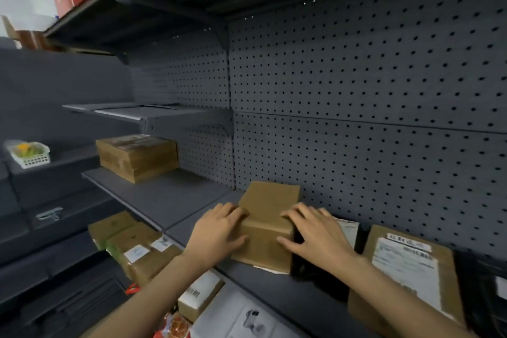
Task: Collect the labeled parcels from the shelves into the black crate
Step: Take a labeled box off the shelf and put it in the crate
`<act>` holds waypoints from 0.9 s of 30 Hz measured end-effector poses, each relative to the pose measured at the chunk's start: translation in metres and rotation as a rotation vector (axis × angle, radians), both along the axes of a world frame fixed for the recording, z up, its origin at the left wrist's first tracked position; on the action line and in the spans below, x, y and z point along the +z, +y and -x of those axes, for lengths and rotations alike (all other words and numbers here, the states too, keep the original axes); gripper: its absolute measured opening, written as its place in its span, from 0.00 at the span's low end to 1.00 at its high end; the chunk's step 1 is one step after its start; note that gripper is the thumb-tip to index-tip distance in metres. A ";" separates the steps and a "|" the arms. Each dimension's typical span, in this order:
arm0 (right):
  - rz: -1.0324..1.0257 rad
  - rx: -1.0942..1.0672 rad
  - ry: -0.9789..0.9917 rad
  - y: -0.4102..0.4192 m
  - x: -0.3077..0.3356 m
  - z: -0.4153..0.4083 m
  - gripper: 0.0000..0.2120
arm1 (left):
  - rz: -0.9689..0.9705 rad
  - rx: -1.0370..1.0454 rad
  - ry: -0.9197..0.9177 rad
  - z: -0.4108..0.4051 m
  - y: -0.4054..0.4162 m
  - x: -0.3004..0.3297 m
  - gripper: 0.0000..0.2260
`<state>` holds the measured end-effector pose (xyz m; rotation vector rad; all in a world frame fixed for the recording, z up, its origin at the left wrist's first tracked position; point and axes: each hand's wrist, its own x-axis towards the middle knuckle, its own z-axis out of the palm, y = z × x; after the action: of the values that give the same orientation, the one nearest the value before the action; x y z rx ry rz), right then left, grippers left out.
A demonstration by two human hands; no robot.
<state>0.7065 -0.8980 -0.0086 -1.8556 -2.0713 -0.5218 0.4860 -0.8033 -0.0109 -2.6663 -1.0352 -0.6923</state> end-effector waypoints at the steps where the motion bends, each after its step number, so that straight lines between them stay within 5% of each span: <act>1: 0.002 -0.012 0.006 0.007 0.000 0.000 0.26 | -0.007 -0.025 -0.001 -0.002 0.013 -0.001 0.21; 19: -0.102 -0.523 0.162 0.060 -0.025 0.085 0.28 | 0.097 -0.518 -0.068 0.013 0.165 -0.016 0.27; 27: -0.067 -0.676 0.550 0.068 -0.036 0.120 0.37 | 0.346 -0.549 -0.202 0.029 0.178 -0.028 0.31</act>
<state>0.5865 -0.8297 -0.0450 -2.3083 -1.0530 -0.1779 0.4574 -0.6248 -0.0384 -3.2835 -0.4789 -0.9704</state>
